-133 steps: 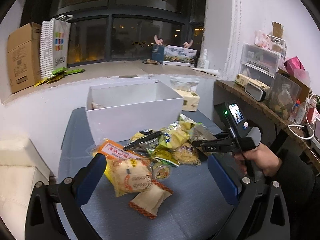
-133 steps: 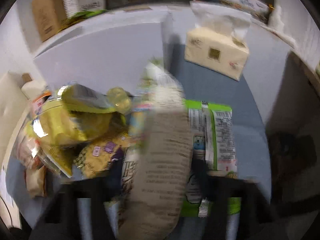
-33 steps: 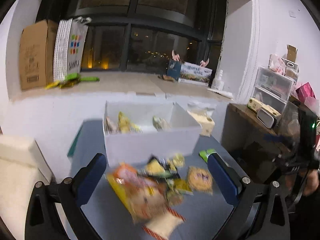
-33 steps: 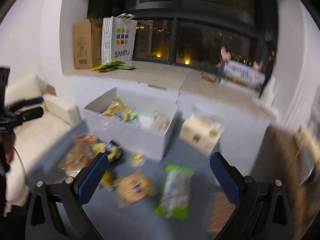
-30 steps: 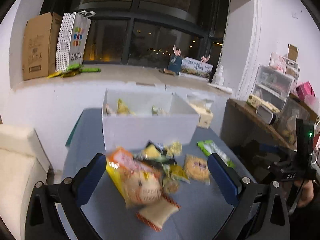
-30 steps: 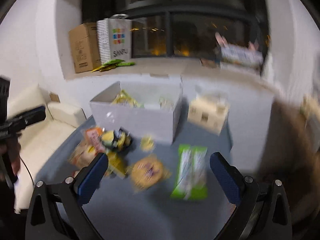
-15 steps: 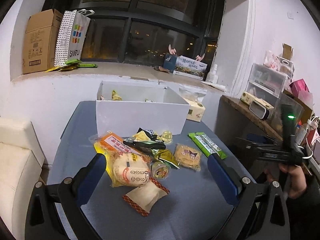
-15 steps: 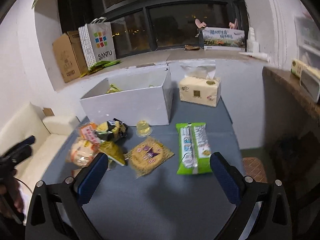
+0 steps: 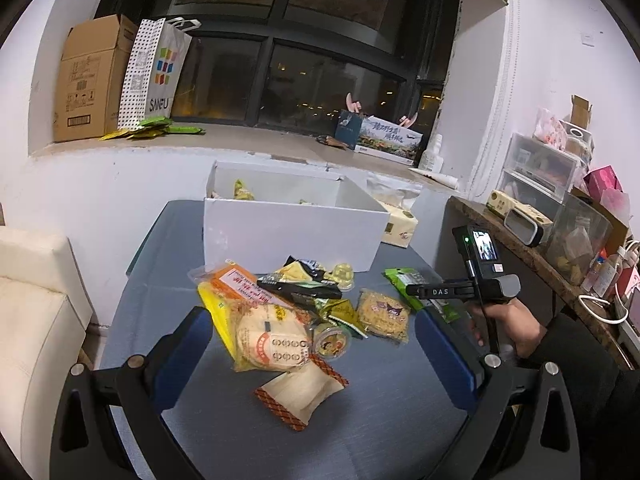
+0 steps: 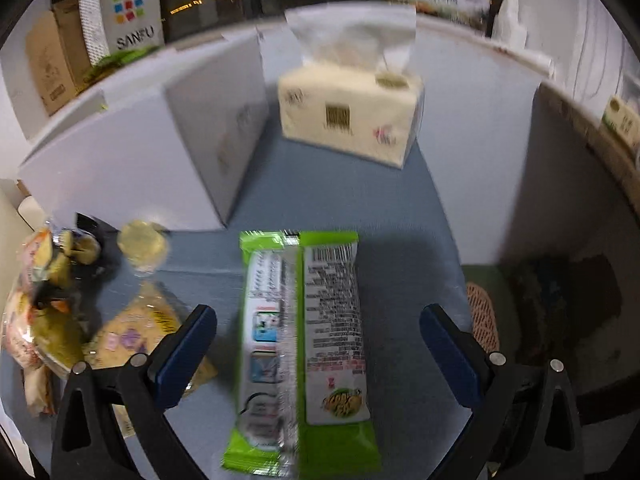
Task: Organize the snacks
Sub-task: 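Lower the right gripper onto the green-wrapped snack bar and grasp it, then place the green bar in the box with the right gripper while the left places a round cake pack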
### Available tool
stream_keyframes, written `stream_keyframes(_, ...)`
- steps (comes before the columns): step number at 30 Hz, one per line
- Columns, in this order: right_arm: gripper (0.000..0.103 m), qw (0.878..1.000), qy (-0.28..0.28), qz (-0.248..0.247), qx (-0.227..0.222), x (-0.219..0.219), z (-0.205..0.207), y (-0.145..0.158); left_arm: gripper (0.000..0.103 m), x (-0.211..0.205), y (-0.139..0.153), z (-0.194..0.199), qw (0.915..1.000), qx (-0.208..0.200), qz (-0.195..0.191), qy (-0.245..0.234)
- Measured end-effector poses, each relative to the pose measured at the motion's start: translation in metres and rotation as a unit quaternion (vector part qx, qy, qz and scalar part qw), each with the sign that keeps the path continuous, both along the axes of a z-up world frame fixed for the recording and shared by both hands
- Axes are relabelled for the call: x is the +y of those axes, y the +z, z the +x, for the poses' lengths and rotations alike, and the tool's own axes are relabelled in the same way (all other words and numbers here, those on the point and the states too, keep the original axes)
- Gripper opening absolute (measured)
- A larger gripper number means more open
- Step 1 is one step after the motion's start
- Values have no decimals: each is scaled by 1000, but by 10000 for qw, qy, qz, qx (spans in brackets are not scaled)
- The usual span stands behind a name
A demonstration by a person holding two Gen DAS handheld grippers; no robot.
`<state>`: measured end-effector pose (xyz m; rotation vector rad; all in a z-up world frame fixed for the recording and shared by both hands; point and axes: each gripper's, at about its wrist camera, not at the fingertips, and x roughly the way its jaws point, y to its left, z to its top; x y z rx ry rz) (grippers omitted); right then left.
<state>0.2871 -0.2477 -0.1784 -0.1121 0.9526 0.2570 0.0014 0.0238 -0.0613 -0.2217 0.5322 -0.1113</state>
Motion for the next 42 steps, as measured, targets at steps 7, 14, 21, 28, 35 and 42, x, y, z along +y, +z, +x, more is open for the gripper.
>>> stream_keyframes(7,94,9996,71,-275,29,4,-9,-17,103,1,-7,1,9999,94,-6,37)
stream_keyframes(14,59,9994,243,-205,-97,8,-23,-9,103,2,-9,5,9998,200,37,39)
stream_keyframes(21,58,9950,146,727,-667,-10,-61,43,103,9,-28,20,9975,679,151,157)
stream_keyframes(28,59,9773,419,1458,-1482,-15,-133,105,103,12,-50,43,9932,1071,409,223)
stream_keyframes(35,59,9709,658,1522,-1726,0,-165,120,103,-2,-74,83,9840,1476,983,186)
stream_keyframes(42,59,9717,1052,1356,-1624,28,-170,106,103,-18,-104,115,9677,1851,1702,169)
